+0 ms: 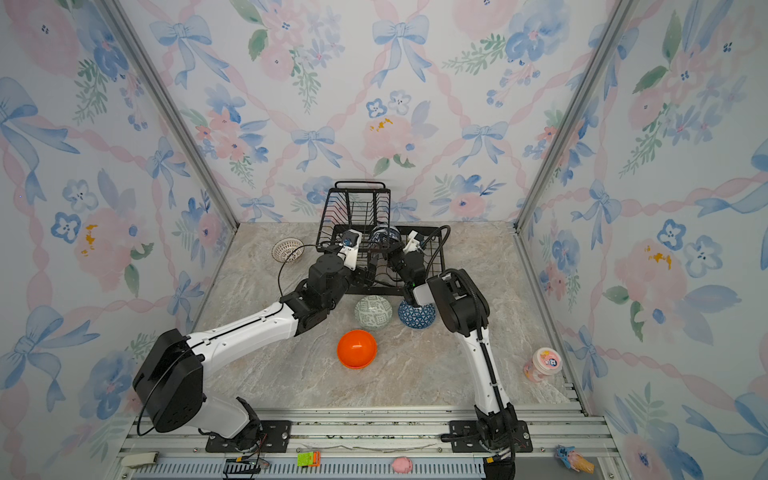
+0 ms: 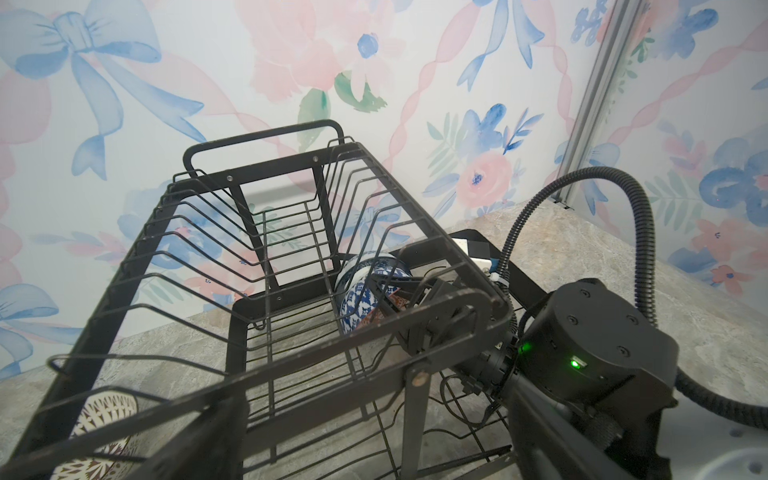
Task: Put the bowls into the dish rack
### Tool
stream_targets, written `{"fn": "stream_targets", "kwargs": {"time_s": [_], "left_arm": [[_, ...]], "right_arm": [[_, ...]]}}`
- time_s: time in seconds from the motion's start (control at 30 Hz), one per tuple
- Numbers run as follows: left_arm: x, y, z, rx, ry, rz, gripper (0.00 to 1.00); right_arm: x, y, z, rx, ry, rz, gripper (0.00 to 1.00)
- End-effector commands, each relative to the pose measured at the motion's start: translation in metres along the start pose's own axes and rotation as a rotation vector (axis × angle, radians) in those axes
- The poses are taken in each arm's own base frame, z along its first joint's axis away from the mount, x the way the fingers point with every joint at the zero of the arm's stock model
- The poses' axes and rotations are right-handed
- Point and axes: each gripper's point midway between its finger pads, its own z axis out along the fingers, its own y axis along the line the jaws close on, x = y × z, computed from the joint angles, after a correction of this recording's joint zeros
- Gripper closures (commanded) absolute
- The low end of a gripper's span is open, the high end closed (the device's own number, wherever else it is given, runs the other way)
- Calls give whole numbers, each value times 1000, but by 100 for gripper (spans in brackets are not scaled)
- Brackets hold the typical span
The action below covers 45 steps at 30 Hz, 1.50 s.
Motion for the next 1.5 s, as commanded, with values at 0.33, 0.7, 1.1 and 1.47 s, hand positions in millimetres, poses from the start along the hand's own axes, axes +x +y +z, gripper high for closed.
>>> {"fn": "stream_targets", "kwargs": {"time_s": [0.33,0.7,1.1,1.47], "left_arm": [[0,0,1,12,-5,-27,2],[-4,0,0,13,-12,-27,2],[-3,4,-6,2,-15,-46,2],[-3,7,-11,-1,-14,-56,2]], "right_arm": [[7,10,-8,73,10,-10,100],[12,-1,-11,250,31,6,100],[20,-16,-18,295,14,70,100],[23,-19,-30,338,-31,105,97]]}}
